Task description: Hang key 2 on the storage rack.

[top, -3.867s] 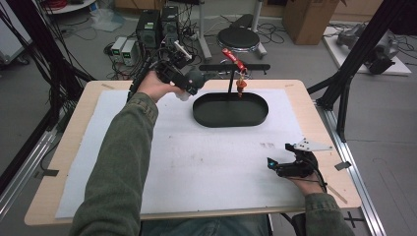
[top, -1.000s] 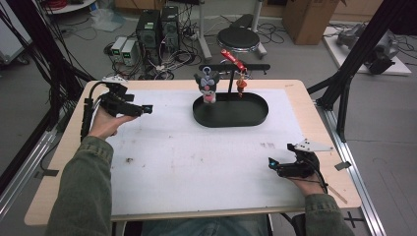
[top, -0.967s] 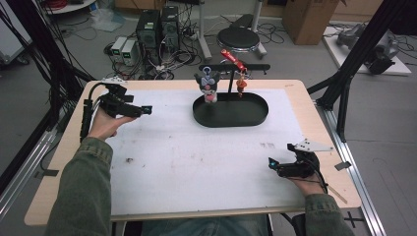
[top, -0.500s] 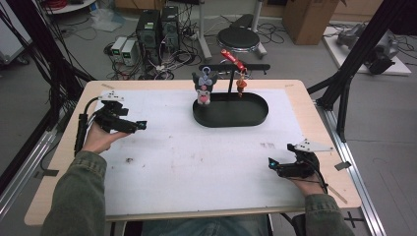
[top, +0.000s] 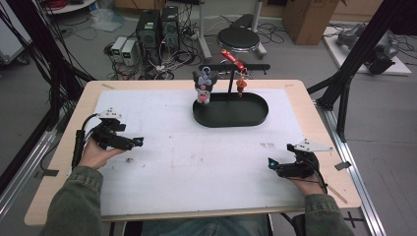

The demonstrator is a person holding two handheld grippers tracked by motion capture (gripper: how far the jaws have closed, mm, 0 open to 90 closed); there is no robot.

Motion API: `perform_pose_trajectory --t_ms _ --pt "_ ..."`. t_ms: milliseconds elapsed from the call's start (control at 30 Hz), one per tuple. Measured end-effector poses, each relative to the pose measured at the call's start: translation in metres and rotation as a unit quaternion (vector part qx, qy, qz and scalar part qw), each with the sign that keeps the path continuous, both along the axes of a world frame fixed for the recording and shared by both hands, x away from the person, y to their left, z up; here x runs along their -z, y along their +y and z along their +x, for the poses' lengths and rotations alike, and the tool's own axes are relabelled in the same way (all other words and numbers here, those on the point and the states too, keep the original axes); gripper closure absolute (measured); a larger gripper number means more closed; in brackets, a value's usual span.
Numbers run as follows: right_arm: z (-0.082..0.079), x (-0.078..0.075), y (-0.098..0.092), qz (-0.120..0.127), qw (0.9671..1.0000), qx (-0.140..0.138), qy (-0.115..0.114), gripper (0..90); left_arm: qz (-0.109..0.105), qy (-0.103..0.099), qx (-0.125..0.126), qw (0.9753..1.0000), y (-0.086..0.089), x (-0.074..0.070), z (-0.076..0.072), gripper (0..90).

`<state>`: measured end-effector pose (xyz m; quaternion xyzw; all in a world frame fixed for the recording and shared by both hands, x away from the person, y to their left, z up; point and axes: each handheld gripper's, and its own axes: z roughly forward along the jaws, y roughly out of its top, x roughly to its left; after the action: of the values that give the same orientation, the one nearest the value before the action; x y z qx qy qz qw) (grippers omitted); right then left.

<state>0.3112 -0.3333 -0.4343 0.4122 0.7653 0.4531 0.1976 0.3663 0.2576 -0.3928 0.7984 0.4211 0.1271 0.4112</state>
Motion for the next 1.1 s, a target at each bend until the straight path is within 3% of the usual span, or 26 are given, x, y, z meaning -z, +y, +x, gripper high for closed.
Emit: perform_pose_trajectory --t_ms 333,533,800,967,1100 --pt "0.0 0.0 0.001 -0.002 1.0 0.0 0.003 0.9 -0.018 -0.015 -0.016 0.9996 0.012 0.003 -0.024 1.7" --pt "0.0 0.001 0.0 -0.003 1.0 -0.001 0.003 0.8 0.007 -0.013 -0.01 0.9998 0.017 0.008 -0.042 1.8" --pt "0.0 0.001 0.001 -0.006 1.0 0.003 0.005 0.8 0.002 -0.006 -0.003 1.0 0.018 0.024 -0.076 1.7" --pt "0.0 0.001 0.001 -0.008 0.9999 0.002 0.008 0.8 -0.006 0.006 -0.001 1.0 0.017 0.033 -0.082 1.7" --pt "0.0 0.002 0.001 -0.008 0.9999 0.001 0.007 0.8 0.001 0.009 -0.002 1.0 0.016 0.038 -0.081 1.8"
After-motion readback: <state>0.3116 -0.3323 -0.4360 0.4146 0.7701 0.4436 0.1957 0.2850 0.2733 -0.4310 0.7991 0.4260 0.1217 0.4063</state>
